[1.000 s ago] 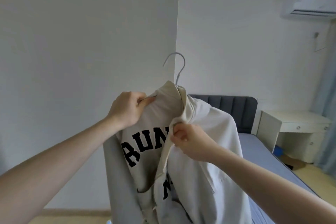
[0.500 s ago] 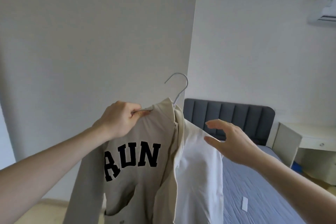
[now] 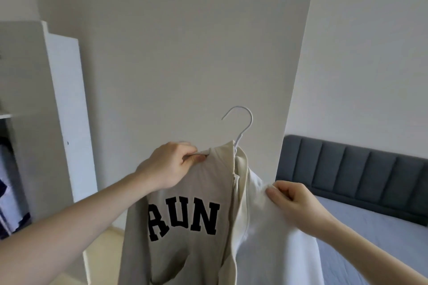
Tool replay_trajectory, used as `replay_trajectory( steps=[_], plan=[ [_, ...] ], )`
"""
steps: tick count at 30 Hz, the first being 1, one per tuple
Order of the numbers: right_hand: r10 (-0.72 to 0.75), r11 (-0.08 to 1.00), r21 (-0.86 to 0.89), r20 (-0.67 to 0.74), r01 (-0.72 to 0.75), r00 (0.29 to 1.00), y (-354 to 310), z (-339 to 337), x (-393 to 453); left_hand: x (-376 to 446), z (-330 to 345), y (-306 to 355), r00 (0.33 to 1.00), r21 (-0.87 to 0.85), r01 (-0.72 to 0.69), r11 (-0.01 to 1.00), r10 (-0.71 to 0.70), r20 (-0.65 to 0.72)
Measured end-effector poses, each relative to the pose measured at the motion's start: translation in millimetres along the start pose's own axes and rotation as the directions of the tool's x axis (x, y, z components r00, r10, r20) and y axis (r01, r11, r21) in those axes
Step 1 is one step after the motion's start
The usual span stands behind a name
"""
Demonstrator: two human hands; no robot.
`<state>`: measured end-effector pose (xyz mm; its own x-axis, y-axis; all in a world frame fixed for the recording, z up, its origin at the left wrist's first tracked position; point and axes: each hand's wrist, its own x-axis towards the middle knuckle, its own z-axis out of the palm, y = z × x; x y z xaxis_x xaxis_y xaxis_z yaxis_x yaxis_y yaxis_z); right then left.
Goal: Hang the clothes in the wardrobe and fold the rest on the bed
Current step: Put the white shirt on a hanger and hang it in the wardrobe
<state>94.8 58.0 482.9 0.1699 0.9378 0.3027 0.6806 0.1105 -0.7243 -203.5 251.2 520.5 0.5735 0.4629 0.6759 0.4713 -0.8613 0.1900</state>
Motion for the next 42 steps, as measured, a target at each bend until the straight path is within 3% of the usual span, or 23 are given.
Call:
replay_trajectory(
  steps=[4,9,16,21,24,27,34,42],
  plan=[
    [0.034,0.998,0.045,0.13,-0.041,0.991,1.7,18.3,16.0,-17.4,-2.6,-5.6,0.995,0.08,0.096,0.992,-0.098,0.02],
    [-0.074,0.991,0.117,0.083,0.064,0.994,-1.8,62.7,33.1,-53.9,-19.2,-2.8,0.953,0.2,0.302,0.932,-0.289,-0.092],
    [-0.141,0.973,0.199,0.12,0.116,0.983,-25.3,146.8,53.0,-136.7,-55.1,-4.3,0.885,0.213,0.448,0.868,-0.397,-0.245],
    [-0.165,0.963,0.246,0.205,0.112,0.965,-66.0,212.3,76.0,-188.5,-77.6,-17.7,0.826,0.062,0.564,0.824,-0.56,-0.071],
    [-0.192,0.95,0.292,0.278,0.108,0.941,-100.2,263.5,88.8,-214.9,-92.5,-41.1,0.753,-0.001,0.657,0.754,-0.657,0.04],
    [-0.207,0.936,0.341,0.337,0.086,0.918,-134.1,315.8,101.4,-236.6,-113.9,-73.2,0.687,-0.008,0.726,0.688,-0.725,0.048],
    [-0.246,0.912,0.408,0.444,0.05,0.862,-206.8,428.1,125.2,-292.4,-164.1,-155.9,0.609,0.028,0.793,0.609,-0.79,-0.07],
    [-0.169,0.873,0.464,0.575,-0.149,0.8,-278.3,525.7,141.8,-335.4,-212.2,-240.0,0.56,0.072,0.825,0.56,-0.795,-0.234]
  ],
)
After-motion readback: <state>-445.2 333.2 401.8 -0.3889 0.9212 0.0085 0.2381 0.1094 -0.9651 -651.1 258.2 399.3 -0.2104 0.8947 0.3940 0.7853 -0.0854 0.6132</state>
